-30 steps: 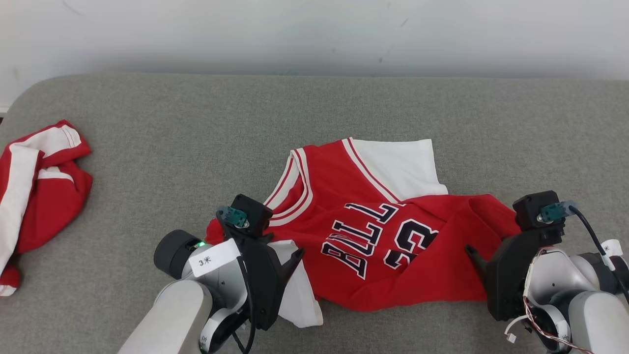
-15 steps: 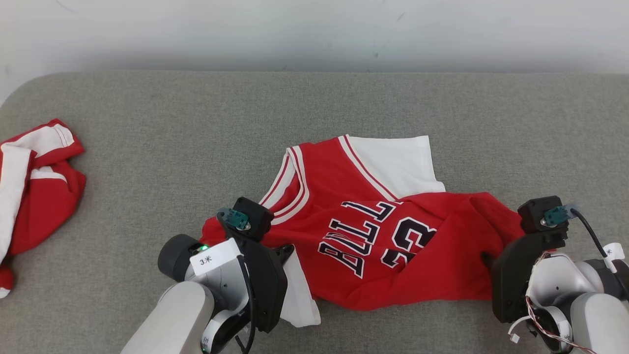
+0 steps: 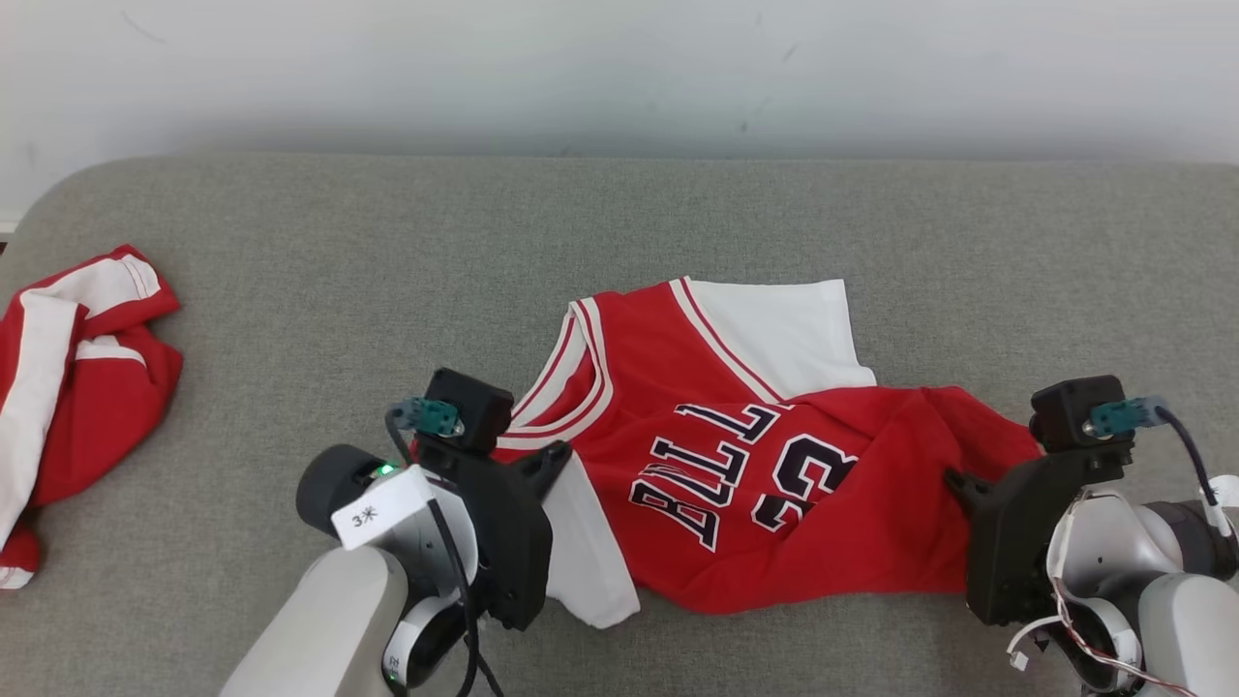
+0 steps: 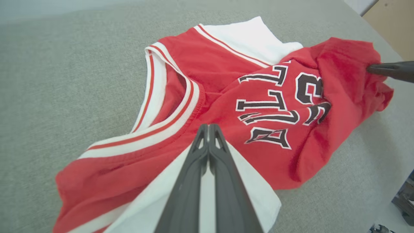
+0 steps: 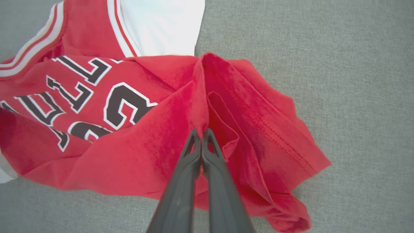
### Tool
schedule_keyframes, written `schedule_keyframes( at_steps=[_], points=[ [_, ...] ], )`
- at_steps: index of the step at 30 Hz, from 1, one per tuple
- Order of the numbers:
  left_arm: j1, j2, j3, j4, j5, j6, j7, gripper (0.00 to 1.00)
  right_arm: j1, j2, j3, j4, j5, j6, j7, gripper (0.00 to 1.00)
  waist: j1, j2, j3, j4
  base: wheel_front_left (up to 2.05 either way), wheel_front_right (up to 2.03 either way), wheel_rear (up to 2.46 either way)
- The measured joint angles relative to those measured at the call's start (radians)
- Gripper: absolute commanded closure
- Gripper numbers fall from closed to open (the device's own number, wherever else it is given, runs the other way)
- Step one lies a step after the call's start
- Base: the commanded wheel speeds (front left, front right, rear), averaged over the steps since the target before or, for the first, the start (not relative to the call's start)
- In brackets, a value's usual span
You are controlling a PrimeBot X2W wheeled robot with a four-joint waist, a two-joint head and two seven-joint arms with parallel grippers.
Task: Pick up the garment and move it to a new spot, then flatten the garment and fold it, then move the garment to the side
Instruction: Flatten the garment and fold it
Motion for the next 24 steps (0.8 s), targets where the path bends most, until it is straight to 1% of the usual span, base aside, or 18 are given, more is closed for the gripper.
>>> schedule_keyframes(
  at_steps=[1,2,7,10,12,15,19,24],
  points=[
    [0.000,-0.001,0.008,-0.007,0.000,0.007,-0.017,1.00,0.000,0.000,-0.003,-0.005,0.012,0.000,-0.004,1.00,0.0000,0.0000,-0.002,0.000,0.00,0.00,0.00],
    [-0.001,0.000,0.019,-0.017,0.000,0.018,-0.040,1.00,0.000,0.000,-0.008,-0.014,0.048,0.000,-0.019,1.00,0.0000,0.0000,-0.007,0.001,0.00,0.00,0.00],
    [-0.007,-0.002,0.061,-0.051,0.002,0.049,-0.124,1.00,-0.009,0.000,-0.038,-0.024,0.158,0.000,-0.082,1.00,0.0000,0.0000,-0.021,0.001,0.00,0.00,0.00],
    [-0.021,-0.006,0.091,-0.067,0.002,0.072,-0.180,1.00,-0.041,0.000,-0.063,-0.011,0.231,0.000,-0.126,1.00,0.0000,0.0000,-0.029,-0.001,0.00,0.00,0.00],
    [-0.035,-0.012,0.113,-0.074,0.006,0.089,-0.219,1.00,-0.067,0.001,-0.079,0.007,0.258,0.000,-0.150,1.00,0.0000,0.0000,-0.033,-0.003,0.00,0.00,0.00],
    [-0.064,-0.022,0.139,-0.073,0.006,0.109,-0.261,1.00,-0.126,0.000,-0.105,0.041,0.285,0.000,-0.188,1.00,0.0000,0.0000,-0.032,-0.004,0.00,0.00,0.00],
    [-0.128,-0.026,0.176,-0.063,0.000,0.118,-0.302,1.00,-0.234,0.000,-0.113,0.097,0.327,0.000,-0.217,1.00,0.0000,0.0000,-0.018,-0.008,0.00,0.00,0.00],
    [-0.267,-0.027,0.215,-0.039,0.006,0.125,-0.352,1.00,-0.420,0.000,-0.131,0.193,0.420,0.000,-0.271,1.00,0.0001,0.0000,0.022,-0.013,0.00,0.00,0.00]
  ],
)
